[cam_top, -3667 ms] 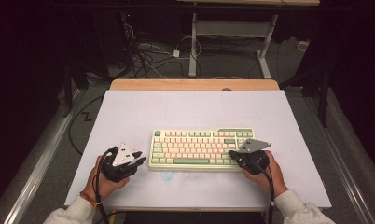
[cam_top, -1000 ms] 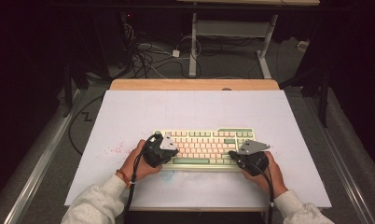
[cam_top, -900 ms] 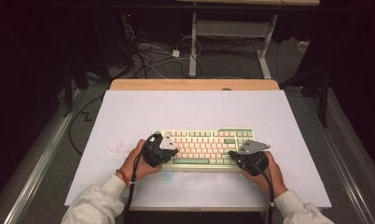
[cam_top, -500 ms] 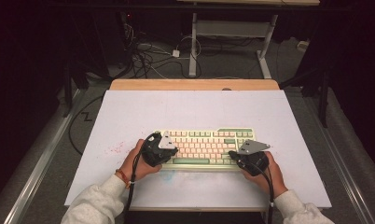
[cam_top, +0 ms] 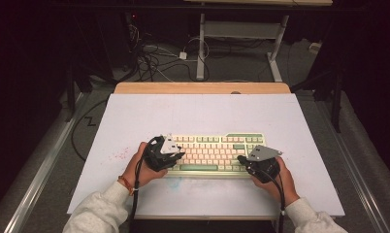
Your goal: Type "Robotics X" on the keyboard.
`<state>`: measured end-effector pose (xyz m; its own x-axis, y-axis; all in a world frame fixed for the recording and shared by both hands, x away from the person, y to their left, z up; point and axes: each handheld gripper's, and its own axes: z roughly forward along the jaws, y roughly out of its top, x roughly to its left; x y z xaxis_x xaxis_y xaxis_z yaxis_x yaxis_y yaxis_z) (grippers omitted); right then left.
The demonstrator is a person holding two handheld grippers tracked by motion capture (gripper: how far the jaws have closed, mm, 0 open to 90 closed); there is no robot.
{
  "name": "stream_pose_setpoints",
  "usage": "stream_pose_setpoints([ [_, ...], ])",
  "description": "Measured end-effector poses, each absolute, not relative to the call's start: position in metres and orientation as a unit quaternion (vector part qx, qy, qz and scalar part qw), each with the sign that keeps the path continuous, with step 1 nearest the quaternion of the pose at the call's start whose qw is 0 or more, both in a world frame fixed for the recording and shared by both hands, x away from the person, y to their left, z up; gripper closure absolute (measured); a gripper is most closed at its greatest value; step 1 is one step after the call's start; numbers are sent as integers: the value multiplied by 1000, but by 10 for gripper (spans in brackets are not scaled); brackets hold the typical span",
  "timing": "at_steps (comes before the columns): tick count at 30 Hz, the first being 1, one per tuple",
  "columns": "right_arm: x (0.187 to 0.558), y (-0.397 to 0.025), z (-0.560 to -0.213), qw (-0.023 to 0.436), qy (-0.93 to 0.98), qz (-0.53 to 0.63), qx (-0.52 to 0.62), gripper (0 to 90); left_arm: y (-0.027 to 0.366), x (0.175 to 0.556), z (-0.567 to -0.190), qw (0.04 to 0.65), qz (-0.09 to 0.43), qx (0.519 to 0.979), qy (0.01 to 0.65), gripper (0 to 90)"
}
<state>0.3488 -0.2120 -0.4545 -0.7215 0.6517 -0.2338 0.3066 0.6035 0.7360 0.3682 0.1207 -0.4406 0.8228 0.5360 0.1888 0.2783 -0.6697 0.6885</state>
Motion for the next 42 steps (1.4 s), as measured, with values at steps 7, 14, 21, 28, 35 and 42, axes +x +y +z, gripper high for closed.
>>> stream_pose_setpoints([
  [7, 347, -211, -441, 261, 847, 370, 280, 874, 123, 365, -436, 350, 219, 880, 235, 540],
  [14, 347, -213, -432, 270, 833, 390, 284, 790, 125, 362, -433, 361, 245, 867, 240, 393],
  [21, 348, -215, -432, 279, 822, 404, 289, 546, 125, 362, -433, 365, 249, 864, 244, 256],
  [28, 352, -215, -441, 309, 807, 394, 313, 284, 126, 362, -436, 368, 253, 861, 244, 179],
  [35, 354, -215, -442, 318, 799, 391, 329, 206, 124, 358, -438, 369, 261, 861, 232, 174],
  [42, 349, -213, -437, 325, 798, 396, 319, 214, 123, 352, -435, 369, 284, 856, 225, 174],
])
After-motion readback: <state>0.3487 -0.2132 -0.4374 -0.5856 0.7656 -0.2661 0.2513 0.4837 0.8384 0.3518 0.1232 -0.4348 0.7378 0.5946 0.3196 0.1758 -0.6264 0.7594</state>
